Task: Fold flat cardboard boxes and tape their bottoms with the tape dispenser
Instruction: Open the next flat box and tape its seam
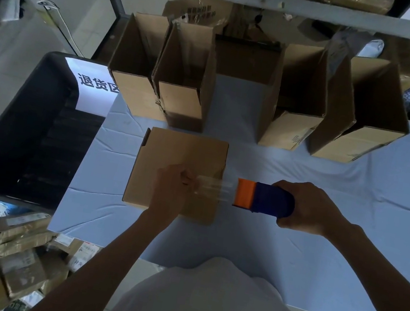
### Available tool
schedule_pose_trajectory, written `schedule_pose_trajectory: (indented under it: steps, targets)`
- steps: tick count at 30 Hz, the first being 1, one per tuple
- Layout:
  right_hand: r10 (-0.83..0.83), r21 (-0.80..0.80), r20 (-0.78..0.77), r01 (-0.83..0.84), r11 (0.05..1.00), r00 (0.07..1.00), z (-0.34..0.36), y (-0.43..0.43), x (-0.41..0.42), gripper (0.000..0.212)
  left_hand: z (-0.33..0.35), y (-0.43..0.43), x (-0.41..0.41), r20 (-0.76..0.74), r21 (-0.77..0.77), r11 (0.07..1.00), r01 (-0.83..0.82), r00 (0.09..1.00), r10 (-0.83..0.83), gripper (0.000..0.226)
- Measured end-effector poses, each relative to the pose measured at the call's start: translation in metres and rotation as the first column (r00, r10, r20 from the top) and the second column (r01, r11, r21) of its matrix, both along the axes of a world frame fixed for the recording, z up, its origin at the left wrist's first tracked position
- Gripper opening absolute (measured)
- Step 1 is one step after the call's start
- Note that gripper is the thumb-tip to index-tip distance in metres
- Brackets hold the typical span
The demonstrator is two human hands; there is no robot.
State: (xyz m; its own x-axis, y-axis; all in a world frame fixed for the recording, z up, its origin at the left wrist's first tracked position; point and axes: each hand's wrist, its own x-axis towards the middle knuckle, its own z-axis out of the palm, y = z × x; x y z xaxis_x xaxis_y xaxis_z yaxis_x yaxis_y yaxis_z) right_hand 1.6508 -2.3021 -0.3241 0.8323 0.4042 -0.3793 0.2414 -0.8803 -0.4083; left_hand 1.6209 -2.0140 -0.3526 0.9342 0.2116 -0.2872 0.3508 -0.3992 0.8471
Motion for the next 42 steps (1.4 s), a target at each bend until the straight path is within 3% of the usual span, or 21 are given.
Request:
schedule_pose_trajectory:
  steps: [2, 4, 9, 11, 13, 16, 21, 22, 24, 27, 32, 42]
  targets:
    - [0.002, -0.003, -0.007, -0.002, 1.0, 1.0, -0.001, 0.001, 0.001, 0.056, 0.001, -0.003, 0.0, 0.017, 0.104, 0.994, 0.023, 1.0, -0.025, 0.003]
    - [0.002, -0.008, -0.017, -0.002, 1.0, 1.0, -0.002, 0.001, 0.001, 0.057, 0.0, -0.006, -0.002, 0.015, 0.19, 0.981, 0.037, 0.999, -0.041, 0.013]
    - [0.002, -0.005, -0.028, -0.002, 1.0, 1.0, -0.002, 0.002, 0.0, 0.057, -0.001, -0.013, 0.001, 0.014, 0.26, 0.965, 0.026, 0.999, -0.031, 0.025]
    - [-0.001, -0.003, -0.033, 0.001, 1.0, 0.999, -0.002, 0.002, 0.0, 0.057, 0.002, -0.014, 0.001, -0.003, 0.247, 0.969, 0.03, 1.0, -0.03, 0.018]
    - [-0.006, 0.001, -0.033, 0.006, 1.0, 0.999, -0.002, 0.002, 0.0, 0.057, 0.002, -0.014, -0.006, 0.084, 0.315, 0.943, 0.105, 0.987, -0.138, 0.015]
    - [0.003, -0.01, -0.034, -0.004, 1.0, 0.999, -0.002, 0.002, -0.001, 0.055, 0.006, -0.011, -0.006, 0.139, 0.328, 0.944, 0.03, 0.987, -0.08, 0.023]
    - [0.012, -0.023, -0.031, -0.012, 1.0, 0.999, -0.003, 0.002, -0.002, 0.055, 0.001, -0.004, -0.009, 0.25, 0.455, 0.889, 0.047, 0.952, -0.178, 0.022]
    - [0.027, -0.035, -0.023, -0.028, 0.999, 0.999, -0.003, 0.003, -0.002, 0.056, 0.001, -0.006, -0.009, 0.278, 0.425, 0.904, 0.05, 0.943, -0.182, 0.022]
    - [0.044, -0.052, -0.014, -0.044, 0.998, 0.999, -0.005, 0.004, -0.002, 0.057, -0.001, -0.016, -0.01, 0.31, 0.446, 0.873, 0.196, 0.882, -0.356, 0.027]
    - [0.045, -0.069, -0.015, -0.046, 0.997, 0.999, -0.006, 0.004, -0.001, 0.057, -0.008, -0.026, -0.007, 0.284, 0.483, 0.762, 0.432, 0.746, -0.603, 0.024]
    - [0.022, -0.056, -0.022, -0.023, 0.998, 1.0, -0.007, 0.001, -0.002, 0.058, -0.02, -0.022, -0.003, 0.231, 0.329, 0.859, 0.394, 0.848, -0.477, 0.019]
    - [0.017, -0.091, -0.012, -0.018, 0.996, 1.0, -0.007, 0.0, -0.001, 0.047, -0.026, -0.021, 0.002, 0.186, 0.287, 0.858, 0.426, 0.854, -0.487, 0.019]
